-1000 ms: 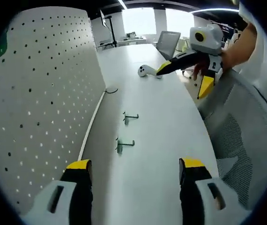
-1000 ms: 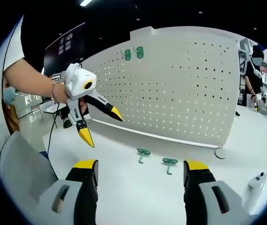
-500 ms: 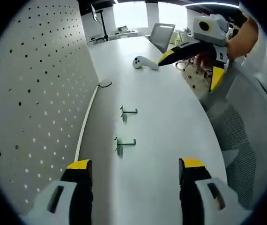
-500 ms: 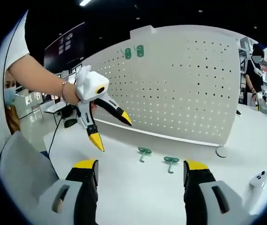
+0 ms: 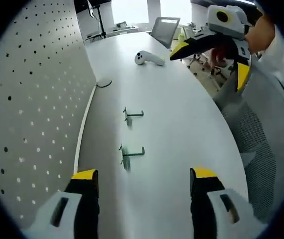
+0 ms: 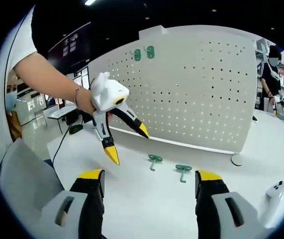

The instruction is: Insert the hook assembly into the mounting plate slot until the hook locks in place.

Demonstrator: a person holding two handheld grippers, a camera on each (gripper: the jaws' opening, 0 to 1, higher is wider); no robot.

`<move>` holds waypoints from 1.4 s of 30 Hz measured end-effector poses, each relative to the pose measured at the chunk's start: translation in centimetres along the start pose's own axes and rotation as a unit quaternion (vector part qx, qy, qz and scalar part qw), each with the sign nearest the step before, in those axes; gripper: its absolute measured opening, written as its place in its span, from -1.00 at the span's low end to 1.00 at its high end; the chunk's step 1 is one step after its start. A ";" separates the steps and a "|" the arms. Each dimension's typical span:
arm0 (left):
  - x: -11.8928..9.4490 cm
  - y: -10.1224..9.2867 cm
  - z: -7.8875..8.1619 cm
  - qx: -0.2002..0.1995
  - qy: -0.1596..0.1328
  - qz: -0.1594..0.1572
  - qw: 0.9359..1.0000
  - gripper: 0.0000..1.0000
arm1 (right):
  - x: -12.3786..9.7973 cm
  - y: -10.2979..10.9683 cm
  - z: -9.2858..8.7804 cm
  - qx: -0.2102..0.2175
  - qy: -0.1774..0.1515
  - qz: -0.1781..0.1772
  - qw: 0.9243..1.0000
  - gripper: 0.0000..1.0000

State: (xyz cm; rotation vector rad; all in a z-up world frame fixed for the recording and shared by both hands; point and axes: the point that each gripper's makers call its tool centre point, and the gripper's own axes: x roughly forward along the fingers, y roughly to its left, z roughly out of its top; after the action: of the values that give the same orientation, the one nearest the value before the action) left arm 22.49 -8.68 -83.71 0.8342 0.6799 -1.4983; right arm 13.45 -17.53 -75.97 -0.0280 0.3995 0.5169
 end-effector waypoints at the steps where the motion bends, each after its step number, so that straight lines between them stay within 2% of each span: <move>1: 0.2 0.0 0.0 0.001 0.002 -0.001 1.000 0.48 | 0.0 0.0 0.0 0.000 0.000 0.000 1.000 0.44; 16: 3.9 0.5 -0.1 0.000 0.031 -0.030 0.999 0.48 | -0.3 -0.9 0.3 0.014 -0.009 -0.018 1.000 0.42; 25: 4.9 0.5 -1.1 -0.001 0.050 -0.038 0.998 0.48 | -0.3 -0.9 0.3 0.016 -0.010 -0.017 1.000 0.42; 29: 5.1 0.8 -1.0 -0.001 0.047 -0.035 0.998 0.46 | -0.3 -1.0 0.3 0.018 -0.011 -0.018 1.000 0.40; 37: 5.1 1.1 -0.8 -0.002 0.045 -0.029 0.999 0.36 | -0.5 -1.3 0.4 0.024 -0.016 -0.023 0.999 0.39; 42: 5.0 2.1 -0.6 -0.021 0.039 -0.017 0.999 0.12 | -0.5 -1.4 0.4 0.019 -0.015 -0.028 0.999 0.38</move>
State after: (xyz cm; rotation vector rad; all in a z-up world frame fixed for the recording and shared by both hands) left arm 24.61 -11.24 -88.04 0.8563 0.7833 -1.4835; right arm 13.87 -18.97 -75.48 0.0054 0.3787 0.4537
